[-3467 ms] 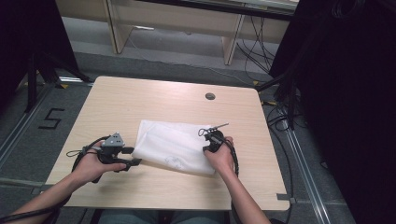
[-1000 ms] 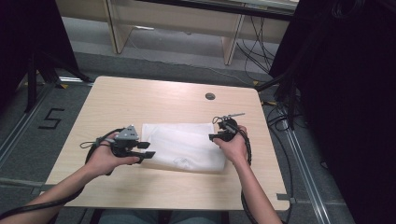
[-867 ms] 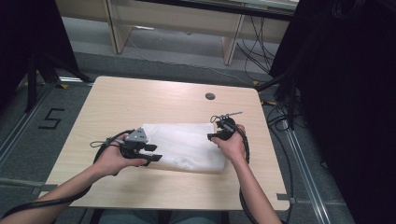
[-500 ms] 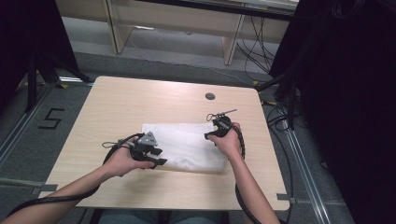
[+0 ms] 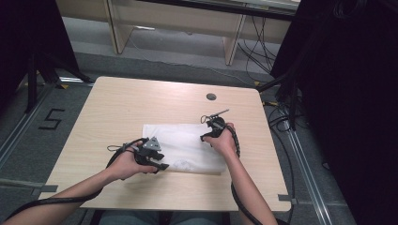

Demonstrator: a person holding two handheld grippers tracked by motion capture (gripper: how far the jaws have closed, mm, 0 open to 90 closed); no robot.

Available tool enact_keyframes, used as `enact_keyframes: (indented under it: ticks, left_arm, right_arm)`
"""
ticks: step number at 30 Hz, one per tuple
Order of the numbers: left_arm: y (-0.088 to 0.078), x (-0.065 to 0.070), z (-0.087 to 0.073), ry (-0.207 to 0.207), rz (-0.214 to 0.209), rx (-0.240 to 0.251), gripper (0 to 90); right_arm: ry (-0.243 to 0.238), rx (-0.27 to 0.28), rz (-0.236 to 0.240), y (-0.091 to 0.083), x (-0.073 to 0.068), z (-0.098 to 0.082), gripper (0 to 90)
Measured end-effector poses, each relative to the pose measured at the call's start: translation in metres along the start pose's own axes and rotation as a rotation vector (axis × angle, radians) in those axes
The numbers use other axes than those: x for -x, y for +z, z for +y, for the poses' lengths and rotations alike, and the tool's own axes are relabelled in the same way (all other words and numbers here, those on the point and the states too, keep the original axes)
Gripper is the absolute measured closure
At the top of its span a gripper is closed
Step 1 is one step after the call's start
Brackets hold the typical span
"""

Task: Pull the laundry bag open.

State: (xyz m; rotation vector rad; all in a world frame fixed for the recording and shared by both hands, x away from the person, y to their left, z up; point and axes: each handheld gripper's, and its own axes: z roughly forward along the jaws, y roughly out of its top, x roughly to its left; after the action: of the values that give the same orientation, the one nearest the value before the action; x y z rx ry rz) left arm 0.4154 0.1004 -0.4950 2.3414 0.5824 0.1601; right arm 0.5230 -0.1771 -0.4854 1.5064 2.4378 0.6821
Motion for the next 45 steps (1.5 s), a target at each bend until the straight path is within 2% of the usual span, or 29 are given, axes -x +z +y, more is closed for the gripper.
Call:
enact_keyframes:
  ticks: [2,3,4,6,7,8,9,10,11,12,13,14,15,19,20,22,24,25,27,28,29,30,31,33,34,35,36,39,45]
  left_arm:
    - [0.005,0.004,0.0,-0.066,-0.004,0.044,51.9]
    - [0.006,0.004,0.001,-0.061,-0.006,0.039,51.9]
    - [0.003,0.0,0.002,0.011,-0.002,-0.011,51.9]
    - [0.008,0.003,0.003,-0.036,-0.003,0.021,51.8]
    - [0.006,0.0,0.004,0.02,-0.003,-0.022,51.7]
    - [0.011,0.005,0.004,-0.047,-0.003,0.027,51.6]
    - [0.008,0.001,0.005,0.029,0.0,-0.027,51.6]
    - [0.009,0.002,0.005,0.02,-0.001,-0.024,51.5]
    - [0.012,0.006,0.004,-0.024,0.004,0.006,51.5]
    - [0.01,0.002,0.004,0.029,0.0,-0.035,51.4]
    - [0.011,0.004,0.004,0.008,-0.001,-0.025,51.4]
    - [0.014,0.006,0.003,-0.041,0.001,0.015,51.3]
    - [0.012,0.002,0.003,0.011,-0.006,-0.035,51.2]
    - [0.012,0.002,0.003,0.006,-0.009,-0.031,51.2]
    - [0.012,0.001,0.003,0.012,-0.012,-0.032,51.2]
    - [0.016,0.004,0.004,-0.045,-0.004,0.007,51.3]
    - [0.017,0.003,0.005,-0.053,-0.003,0.007,51.3]
    - [0.014,-0.001,0.005,-0.003,-0.004,-0.038,51.3]
    - [0.016,0.0,0.006,-0.031,-0.002,-0.017,51.3]
    - [0.015,-0.002,0.006,-0.016,-0.003,-0.032,51.3]
    - [0.017,-0.001,0.007,-0.049,-0.001,-0.01,51.3]
    - [0.016,-0.004,0.008,-0.018,-0.002,-0.035,51.3]
    - [0.017,-0.004,0.008,-0.031,0.001,-0.031,51.3]
    - [0.017,-0.006,0.009,-0.023,0.003,-0.033,51.4]
    - [0.018,-0.007,0.01,-0.032,0.007,-0.033,51.4]
    - [0.018,-0.007,0.01,-0.037,0.007,-0.038,51.5]
    - [0.018,-0.008,0.011,-0.025,0.011,-0.043,51.5]
    - [0.019,-0.01,0.012,-0.042,0.012,-0.036,51.7]
    - [0.02,-0.013,0.012,-0.063,0.018,-0.029,51.8]
  right_arm:
    - [-0.027,0.009,-0.01,0.002,-0.001,-0.001,49.7]
    - [-0.033,0.004,-0.013,0.001,-0.001,-0.001,50.8]
    - [-0.041,-0.001,-0.014,0.001,-0.002,0.0,54.4]
    - [-0.07,-0.007,-0.006,0.0,-0.004,0.0,61.1]
    - [-0.09,-0.013,-0.012,0.0,-0.006,0.0,65.9]
    - [-0.108,-0.017,-0.006,0.0,-0.008,0.0,70.3]
    - [-0.126,-0.021,-0.009,0.0,-0.011,0.001,73.6]
    - [-0.134,-0.025,-0.006,0.0,-0.012,0.001,78.3]
    - [-0.148,-0.023,-0.001,0.0,-0.013,0.001,80.5]
    - [-0.141,-0.033,-0.002,0.0,-0.016,0.001,83.5]
    - [-0.153,-0.041,-0.001,-0.001,-0.016,0.002,85.6]
    - [-0.161,-0.047,-0.003,0.0,-0.017,0.003,87.4]
    - [-0.166,-0.055,-0.004,-0.001,-0.018,0.003,88.5]
    - [-0.133,-0.043,0.015,-0.006,-0.018,0.004,89.5]
    - [-0.143,-0.029,0.03,-0.006,-0.017,0.005,89.5]
    - [-0.144,-0.015,0.017,-0.011,-0.018,0.005,89.5]
    - [-0.149,0.015,0.022,-0.017,-0.02,0.007,89.5]
    - [-0.149,0.021,0.03,-0.021,-0.019,0.008,89.5]
    - [-0.145,0.039,0.036,-0.028,-0.021,0.01,89.6]
    - [-0.15,0.055,0.046,-0.031,-0.021,0.011,89.6]
    - [-0.158,0.063,0.045,-0.034,-0.022,0.012,89.6]
    - [-0.162,0.083,0.053,-0.038,-0.023,0.013,89.6]
    - [-0.154,0.09,0.056,-0.042,-0.024,0.014,89.6]
    - [-0.175,0.116,0.053,-0.049,-0.026,0.015,89.6]
    - [-0.163,0.118,0.066,-0.052,-0.028,0.015,89.7]
    - [-0.188,0.144,0.071,-0.055,-0.028,0.016,89.7]
    - [-0.182,0.144,0.08,-0.058,-0.03,0.016,89.7]
    - [-0.189,0.18,0.093,-0.065,-0.035,0.015,89.7]
    - [-0.236,0.205,0.129,-0.08,-0.048,0.009,89.7]
